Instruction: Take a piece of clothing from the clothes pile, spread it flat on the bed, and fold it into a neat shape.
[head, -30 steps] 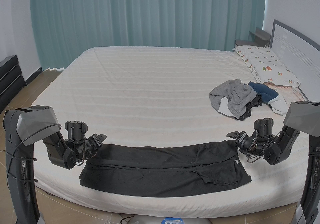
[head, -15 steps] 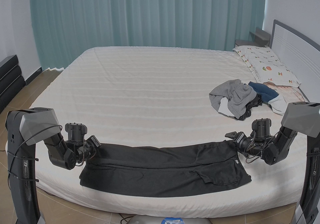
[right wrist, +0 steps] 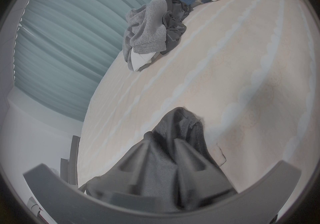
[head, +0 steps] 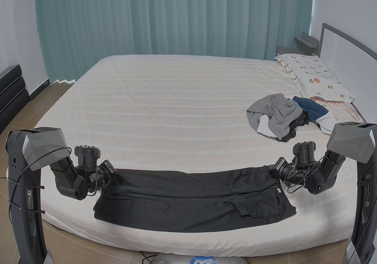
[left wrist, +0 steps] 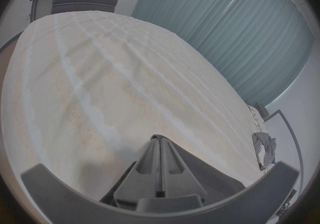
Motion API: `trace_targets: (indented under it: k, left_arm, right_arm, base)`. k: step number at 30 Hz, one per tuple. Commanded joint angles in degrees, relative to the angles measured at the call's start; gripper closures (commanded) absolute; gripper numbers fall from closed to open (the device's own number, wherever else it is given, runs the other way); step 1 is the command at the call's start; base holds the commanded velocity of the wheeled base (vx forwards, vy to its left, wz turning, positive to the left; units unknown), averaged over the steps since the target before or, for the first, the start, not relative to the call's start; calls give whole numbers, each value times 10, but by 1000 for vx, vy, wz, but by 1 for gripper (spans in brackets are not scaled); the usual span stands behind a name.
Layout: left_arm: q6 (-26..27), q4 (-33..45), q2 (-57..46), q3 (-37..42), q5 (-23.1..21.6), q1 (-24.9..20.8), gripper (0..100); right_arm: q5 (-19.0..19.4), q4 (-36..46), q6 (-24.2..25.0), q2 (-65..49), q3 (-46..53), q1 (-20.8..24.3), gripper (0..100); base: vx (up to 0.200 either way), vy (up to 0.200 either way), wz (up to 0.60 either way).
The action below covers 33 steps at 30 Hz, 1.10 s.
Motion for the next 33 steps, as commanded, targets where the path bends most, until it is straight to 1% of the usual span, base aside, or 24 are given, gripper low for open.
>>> trace_targets:
  k: [1,11,29,30,33]
  left_arm:
    - [-6,0,0,-2,0,4,100]
    - [-8,-2,2,-5,2,10,100]
    - [-8,-1,2,0,2,10,100]
    - [-7,0,2,0,3,9,0]
    - [-7,1,0,2,2,9,0]
  right_arm:
    - [0,-2,0,3,-1,-7,100]
    - [-3,-10,11,2,-13,-29,100]
    - [-10,-11,12,16,-25,-28,100]
    - [-10,-12,11,17,-24,-26,100]
    - [-9,-12,11,17,-22,-22,100]
  base:
    - [0,0,0]
    - [0,0,0]
    - [0,0,0]
    - [0,0,0]
    - [0,0,0]
